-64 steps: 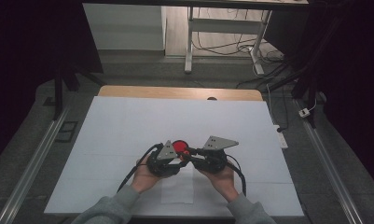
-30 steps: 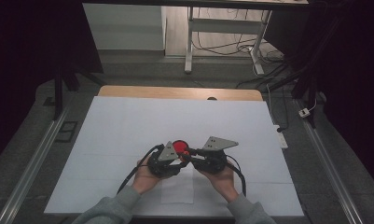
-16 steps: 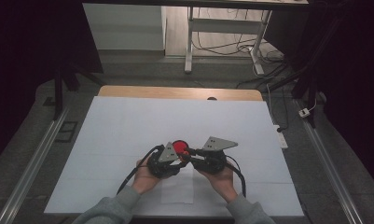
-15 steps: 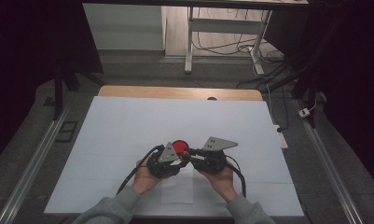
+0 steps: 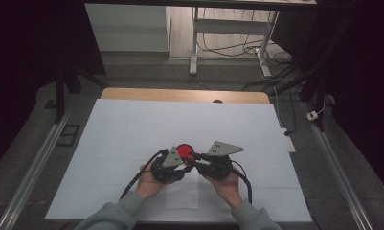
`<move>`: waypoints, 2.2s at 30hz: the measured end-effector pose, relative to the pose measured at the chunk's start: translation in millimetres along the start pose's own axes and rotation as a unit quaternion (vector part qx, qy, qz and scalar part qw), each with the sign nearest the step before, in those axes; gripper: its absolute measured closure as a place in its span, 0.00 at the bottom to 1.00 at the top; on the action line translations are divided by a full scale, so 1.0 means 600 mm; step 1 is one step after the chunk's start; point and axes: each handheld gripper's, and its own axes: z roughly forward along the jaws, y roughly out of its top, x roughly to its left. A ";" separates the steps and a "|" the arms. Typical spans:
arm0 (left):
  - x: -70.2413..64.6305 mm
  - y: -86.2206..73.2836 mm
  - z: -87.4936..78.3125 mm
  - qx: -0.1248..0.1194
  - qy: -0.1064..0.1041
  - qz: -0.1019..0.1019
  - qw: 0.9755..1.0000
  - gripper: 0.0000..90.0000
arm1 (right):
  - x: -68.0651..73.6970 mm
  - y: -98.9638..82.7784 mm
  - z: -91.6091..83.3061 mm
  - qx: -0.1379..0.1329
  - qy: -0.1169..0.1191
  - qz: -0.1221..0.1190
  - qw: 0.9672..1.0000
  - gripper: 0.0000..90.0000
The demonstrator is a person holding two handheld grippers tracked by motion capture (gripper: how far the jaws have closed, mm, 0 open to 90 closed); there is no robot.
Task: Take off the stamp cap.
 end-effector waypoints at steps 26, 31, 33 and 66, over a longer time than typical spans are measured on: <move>0.007 -0.012 -0.002 0.004 0.005 -0.003 1.000 0.73 | -0.022 0.013 -0.046 -0.061 -0.019 0.012 0.998 0.81; 0.012 -0.013 -0.008 0.001 0.004 -0.004 1.000 0.73 | -0.024 0.013 -0.045 -0.061 -0.019 0.015 0.998 0.81; 0.014 -0.014 -0.010 0.001 0.004 -0.007 1.000 0.73 | -0.023 0.012 -0.044 -0.058 -0.018 0.017 0.998 0.81; 0.041 -0.054 -0.105 -0.019 0.024 -0.041 0.999 0.72 | -0.029 0.009 -0.042 -0.050 -0.022 0.018 0.998 0.81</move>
